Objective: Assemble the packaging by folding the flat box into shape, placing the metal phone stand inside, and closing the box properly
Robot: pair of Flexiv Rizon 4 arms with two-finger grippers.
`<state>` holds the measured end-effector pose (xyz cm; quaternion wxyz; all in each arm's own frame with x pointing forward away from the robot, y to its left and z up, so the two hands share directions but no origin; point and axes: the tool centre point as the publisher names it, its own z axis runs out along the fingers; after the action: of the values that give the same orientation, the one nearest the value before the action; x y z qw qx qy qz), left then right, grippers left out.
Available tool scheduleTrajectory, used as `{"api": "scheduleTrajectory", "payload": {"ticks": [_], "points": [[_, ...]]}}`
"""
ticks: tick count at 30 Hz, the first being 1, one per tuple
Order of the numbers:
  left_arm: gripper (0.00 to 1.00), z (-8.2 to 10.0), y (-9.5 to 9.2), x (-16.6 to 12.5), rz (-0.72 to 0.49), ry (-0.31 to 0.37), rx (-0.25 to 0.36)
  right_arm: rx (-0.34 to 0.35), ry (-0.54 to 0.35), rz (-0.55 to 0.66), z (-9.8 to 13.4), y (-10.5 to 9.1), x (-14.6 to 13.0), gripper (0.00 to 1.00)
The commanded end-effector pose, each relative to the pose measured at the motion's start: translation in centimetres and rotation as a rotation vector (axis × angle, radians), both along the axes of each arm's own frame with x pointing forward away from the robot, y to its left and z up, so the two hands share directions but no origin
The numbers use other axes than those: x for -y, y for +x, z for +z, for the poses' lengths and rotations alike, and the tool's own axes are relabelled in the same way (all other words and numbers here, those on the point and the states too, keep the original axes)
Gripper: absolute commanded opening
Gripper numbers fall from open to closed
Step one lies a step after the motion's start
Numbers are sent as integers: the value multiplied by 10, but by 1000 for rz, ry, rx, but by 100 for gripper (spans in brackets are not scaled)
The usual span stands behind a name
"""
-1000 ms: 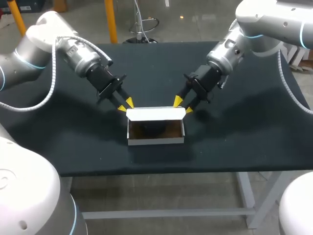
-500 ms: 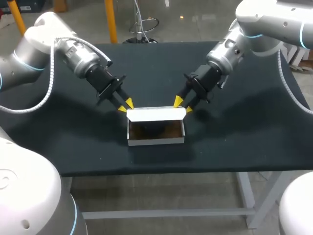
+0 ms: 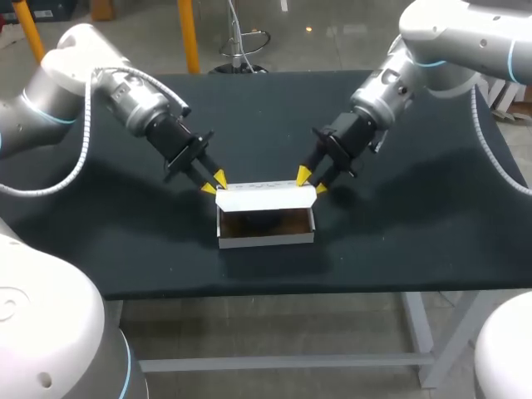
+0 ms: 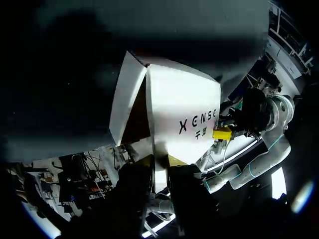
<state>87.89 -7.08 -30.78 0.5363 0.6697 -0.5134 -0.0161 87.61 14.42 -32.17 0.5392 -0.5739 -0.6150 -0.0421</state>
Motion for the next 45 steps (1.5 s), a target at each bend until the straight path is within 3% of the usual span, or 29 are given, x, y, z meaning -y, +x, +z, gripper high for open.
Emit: {"api": "scheduleTrajectory", "payload": {"ticks": [1, 23, 39, 45], "points": [[16, -5, -5, 2, 2, -3, 3, -1, -1, 8, -2, -1, -3, 35], [23, -19, -23, -1, 10, 32, 56, 38, -10, 41, -17, -12, -2, 42], [35, -15, -24, -4, 24, 101, 128, 79, -24, 56, -27, -11, -3, 45], [45, -10, -26, -6, 28, 122, 162, 83, -21, 59, -28, -11, -3, 45]]}}
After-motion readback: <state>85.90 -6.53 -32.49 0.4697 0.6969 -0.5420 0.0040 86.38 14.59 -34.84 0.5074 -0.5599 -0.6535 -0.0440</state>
